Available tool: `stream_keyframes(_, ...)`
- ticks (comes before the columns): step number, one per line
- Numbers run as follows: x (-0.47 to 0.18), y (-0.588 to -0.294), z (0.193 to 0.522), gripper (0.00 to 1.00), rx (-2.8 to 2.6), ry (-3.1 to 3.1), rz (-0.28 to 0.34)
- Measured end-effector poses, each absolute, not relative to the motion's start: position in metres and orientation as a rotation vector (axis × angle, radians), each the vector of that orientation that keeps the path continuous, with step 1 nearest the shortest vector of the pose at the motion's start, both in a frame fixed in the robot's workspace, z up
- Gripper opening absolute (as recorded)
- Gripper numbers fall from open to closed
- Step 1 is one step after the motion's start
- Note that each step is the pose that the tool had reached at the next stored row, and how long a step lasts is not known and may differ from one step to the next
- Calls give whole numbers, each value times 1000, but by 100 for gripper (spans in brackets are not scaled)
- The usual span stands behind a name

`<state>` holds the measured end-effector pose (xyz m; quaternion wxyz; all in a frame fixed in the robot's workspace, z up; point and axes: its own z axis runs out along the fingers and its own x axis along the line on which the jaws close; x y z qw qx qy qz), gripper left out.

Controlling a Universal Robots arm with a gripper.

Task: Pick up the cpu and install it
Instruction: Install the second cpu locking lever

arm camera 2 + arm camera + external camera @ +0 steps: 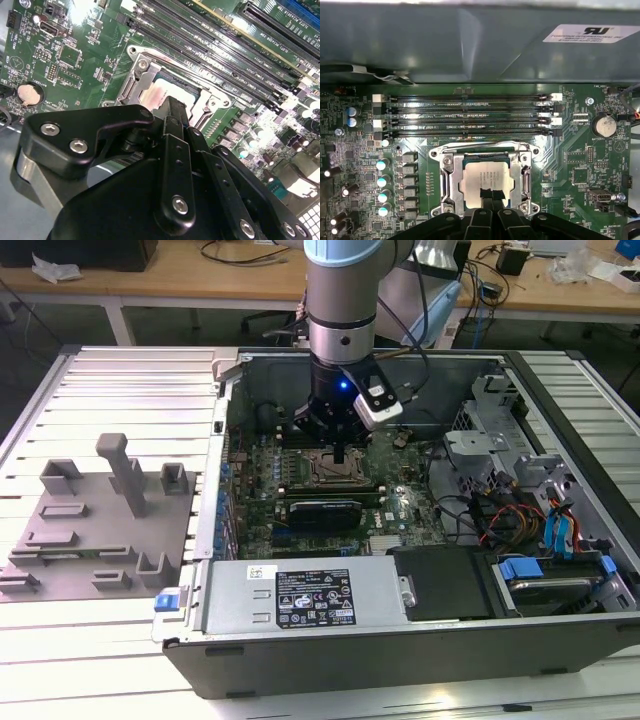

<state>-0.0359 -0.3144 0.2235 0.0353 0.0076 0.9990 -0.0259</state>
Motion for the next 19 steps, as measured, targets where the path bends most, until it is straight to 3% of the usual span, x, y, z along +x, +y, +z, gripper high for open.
stream_keyframes(19,-36,-321,229,11,13,3070,-79)
